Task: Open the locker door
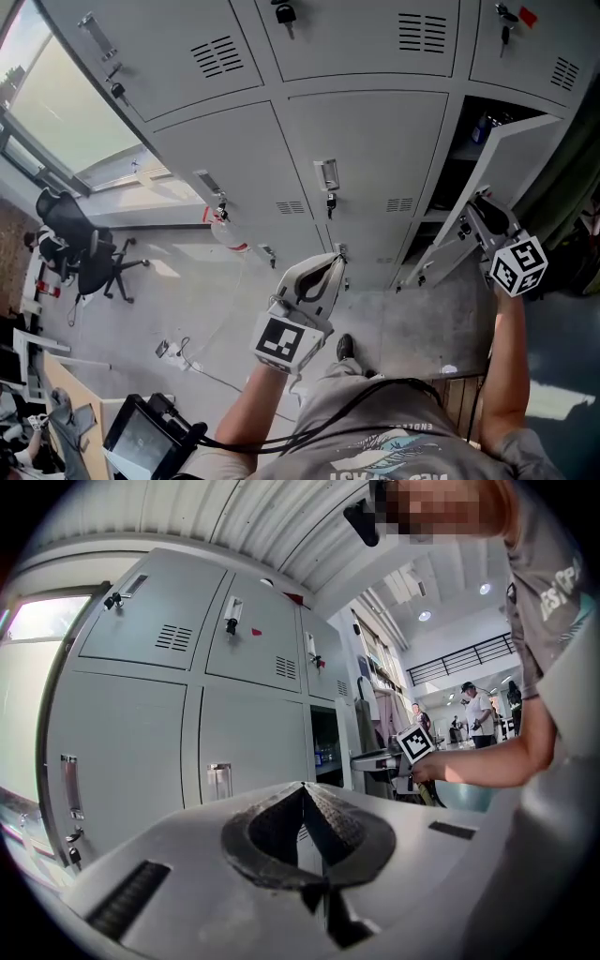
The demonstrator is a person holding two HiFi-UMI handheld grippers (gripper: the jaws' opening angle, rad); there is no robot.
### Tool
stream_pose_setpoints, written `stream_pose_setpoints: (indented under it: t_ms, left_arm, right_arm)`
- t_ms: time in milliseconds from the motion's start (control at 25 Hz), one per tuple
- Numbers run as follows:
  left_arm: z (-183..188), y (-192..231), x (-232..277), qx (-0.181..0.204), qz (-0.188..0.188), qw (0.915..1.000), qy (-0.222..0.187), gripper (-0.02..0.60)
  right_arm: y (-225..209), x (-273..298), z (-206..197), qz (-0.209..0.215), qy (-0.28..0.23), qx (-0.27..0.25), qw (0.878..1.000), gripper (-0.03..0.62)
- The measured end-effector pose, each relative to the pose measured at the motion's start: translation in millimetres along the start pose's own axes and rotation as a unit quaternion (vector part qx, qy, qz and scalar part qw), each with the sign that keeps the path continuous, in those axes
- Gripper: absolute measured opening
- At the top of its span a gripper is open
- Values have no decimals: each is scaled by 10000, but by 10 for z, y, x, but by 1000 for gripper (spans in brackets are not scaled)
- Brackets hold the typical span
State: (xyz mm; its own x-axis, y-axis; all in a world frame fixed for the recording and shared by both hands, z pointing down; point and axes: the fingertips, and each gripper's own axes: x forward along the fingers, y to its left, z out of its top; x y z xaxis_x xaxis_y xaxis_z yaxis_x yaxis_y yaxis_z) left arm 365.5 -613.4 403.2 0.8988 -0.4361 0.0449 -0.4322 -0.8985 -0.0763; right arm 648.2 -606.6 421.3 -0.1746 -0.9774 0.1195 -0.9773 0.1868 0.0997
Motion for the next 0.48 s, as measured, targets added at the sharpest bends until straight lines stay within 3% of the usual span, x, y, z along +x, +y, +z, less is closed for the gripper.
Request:
stream_pose_setpoints:
  t_ms: [360, 480]
  left_arm:
    - [69, -161, -119, 143, 120, 9997, -126, 8]
    - [96, -278, -124, 223, 144, 9996, -130, 8]
  right_arm:
    - [9, -77, -40, 247, -42, -49, 9997, 74]
    - [-66, -201, -61, 106, -23, -109, 9999, 78]
